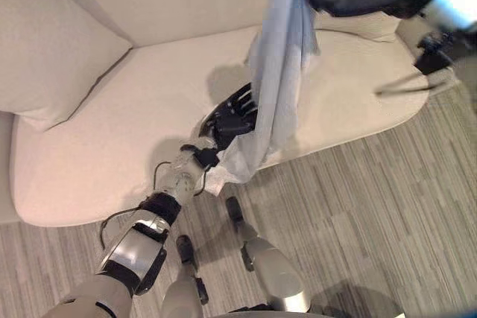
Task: Hang the clothes on the sofa on the clothes rack.
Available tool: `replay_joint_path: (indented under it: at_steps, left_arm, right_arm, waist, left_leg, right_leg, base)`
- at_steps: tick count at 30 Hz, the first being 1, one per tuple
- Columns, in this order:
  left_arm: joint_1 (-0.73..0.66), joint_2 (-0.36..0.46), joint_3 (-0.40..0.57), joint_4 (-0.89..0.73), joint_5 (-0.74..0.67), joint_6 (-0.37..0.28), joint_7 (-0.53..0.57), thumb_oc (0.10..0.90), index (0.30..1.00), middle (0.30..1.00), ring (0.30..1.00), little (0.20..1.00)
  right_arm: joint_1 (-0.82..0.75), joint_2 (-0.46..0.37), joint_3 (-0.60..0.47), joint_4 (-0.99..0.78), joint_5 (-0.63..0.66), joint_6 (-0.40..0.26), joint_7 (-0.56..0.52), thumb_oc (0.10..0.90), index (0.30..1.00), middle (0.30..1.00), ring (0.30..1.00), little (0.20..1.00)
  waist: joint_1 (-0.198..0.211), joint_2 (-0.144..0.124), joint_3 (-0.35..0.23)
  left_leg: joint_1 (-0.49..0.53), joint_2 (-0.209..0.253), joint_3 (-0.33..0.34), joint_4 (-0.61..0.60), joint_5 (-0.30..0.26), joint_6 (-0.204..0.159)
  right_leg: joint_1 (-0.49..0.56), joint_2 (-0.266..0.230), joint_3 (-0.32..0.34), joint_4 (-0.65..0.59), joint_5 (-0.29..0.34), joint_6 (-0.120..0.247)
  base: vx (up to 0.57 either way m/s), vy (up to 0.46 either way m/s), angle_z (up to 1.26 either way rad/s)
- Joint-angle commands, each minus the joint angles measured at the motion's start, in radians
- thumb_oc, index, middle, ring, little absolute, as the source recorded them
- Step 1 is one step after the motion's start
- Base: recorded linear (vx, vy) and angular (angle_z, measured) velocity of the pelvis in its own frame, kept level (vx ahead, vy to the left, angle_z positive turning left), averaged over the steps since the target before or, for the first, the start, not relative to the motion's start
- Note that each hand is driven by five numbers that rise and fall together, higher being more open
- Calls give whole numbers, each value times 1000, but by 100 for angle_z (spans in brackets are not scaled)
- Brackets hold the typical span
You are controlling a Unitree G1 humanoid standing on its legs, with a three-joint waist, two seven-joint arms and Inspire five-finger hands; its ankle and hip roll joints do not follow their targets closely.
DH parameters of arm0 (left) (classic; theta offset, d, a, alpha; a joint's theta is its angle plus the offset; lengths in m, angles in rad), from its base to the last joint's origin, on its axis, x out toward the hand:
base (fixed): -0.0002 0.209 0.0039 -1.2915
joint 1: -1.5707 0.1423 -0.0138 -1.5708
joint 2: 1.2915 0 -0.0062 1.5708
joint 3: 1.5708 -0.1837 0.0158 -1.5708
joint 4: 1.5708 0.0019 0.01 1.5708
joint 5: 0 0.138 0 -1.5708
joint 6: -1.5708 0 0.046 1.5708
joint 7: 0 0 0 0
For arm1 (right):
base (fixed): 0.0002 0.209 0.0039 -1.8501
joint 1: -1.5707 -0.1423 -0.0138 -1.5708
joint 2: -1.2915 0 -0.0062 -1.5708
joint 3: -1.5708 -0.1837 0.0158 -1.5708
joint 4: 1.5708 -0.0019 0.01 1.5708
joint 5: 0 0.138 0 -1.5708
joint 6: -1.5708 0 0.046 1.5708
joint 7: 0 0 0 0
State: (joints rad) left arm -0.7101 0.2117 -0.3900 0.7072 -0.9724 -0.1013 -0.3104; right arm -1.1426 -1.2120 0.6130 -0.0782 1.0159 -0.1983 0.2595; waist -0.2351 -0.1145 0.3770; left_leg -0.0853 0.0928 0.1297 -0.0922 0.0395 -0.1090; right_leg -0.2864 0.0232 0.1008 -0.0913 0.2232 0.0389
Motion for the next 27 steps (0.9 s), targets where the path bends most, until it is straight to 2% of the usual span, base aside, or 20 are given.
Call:
replay_joint_path:
  at_steps: [1,6,13,14,17,19,21,22,23,27]
  left_arm:
    - [-105,-13,-8,-38,-26,-50,-31,400,300,300,300,300]
    - [-115,-27,7,-12,-11,-65,-7,400,300,300,300,300]
    - [-87,-7,37,-31,-8,-68,7,400,300,300,300,300]
    - [-62,15,63,-50,-13,-65,4,400,300,300,300,300]
    - [4,81,67,-99,-5,-47,-6,400,300,300,300,300]
    - [18,105,67,-112,4,-49,0,400,300,300,300,300]
    - [50,167,92,-154,51,-74,34,400,300,300,300,300]
    - [122,228,144,-217,117,-89,86,400,300,300,300,300]
    - [149,242,162,-241,135,-93,106,400,300,300,300,300]
    - [228,284,250,-331,169,-104,151,400,300,300,300,300]
  right_arm:
    - [-40,24,-142,-43,33,-108,-11,400,300,300,300,300]
    - [-13,39,-179,-39,45,-118,-17,400,300,300,300,300]
    - [94,66,-264,-44,45,-107,-19,400,300,300,300,300]
    - [134,69,-299,-41,47,-99,-13,400,300,300,300,300]
    - [230,68,-378,-48,33,-81,-9,400,300,300,300,300]
    - [254,67,-395,-48,24,-78,-9,400,300,300,300,300]
    - [292,65,-438,-50,5,-74,-18,400,300,300,300,300]
    - [373,84,-531,-56,8,-76,-18,400,300,300,300,300]
    - [413,96,-566,-59,7,-75,-16,400,300,300,300,300]
    - [533,130,-640,-53,-41,-45,-11,400,300,300,300,300]
  waist:
    - [30,-55,-69]
    - [27,-49,-81]
    - [39,-22,-110]
    - [42,-7,-121]
    - [62,13,-143]
    - [68,20,-152]
    - [82,40,-167]
    - [102,55,-190]
    - [108,57,-198]
    - [135,72,-235]
  left_leg:
    - [27,1,-20,5,-61,-29]
    - [33,1,-17,5,-66,-30]
    - [54,1,-14,5,-76,-30]
    - [60,0,-14,5,-77,-30]
    - [73,0,-18,5,-80,-31]
    - [77,0,-18,5,-80,-31]
    - [87,0,-18,5,-79,-32]
    - [103,1,-23,5,-77,-34]
    - [111,1,-28,5,-77,-35]
    - [137,3,-50,5,-77,-41]
  right_leg:
    - [31,-42,-28,4,-45,77]
    - [36,-38,-26,4,-49,75]
    - [59,-42,-31,4,-59,73]
    - [68,-45,-34,4,-62,72]
    - [87,-51,-45,4,-69,70]
    - [93,-53,-49,4,-71,70]
    - [109,-58,-56,4,-76,69]
    - [135,-61,-72,4,-87,66]
    - [147,-63,-78,4,-91,64]
    - [191,-68,-102,4,-111,59]
  base:
    - [0,-21,-5]
    - [-1,-7,2]
    - [0,0,0]
    - [0,0,0]
    - [33,3,3]
    - [0,0,0]
    - [42,-16,7]
    - [72,-43,18]
    - [80,-55,24]
    - [57,-43,36]
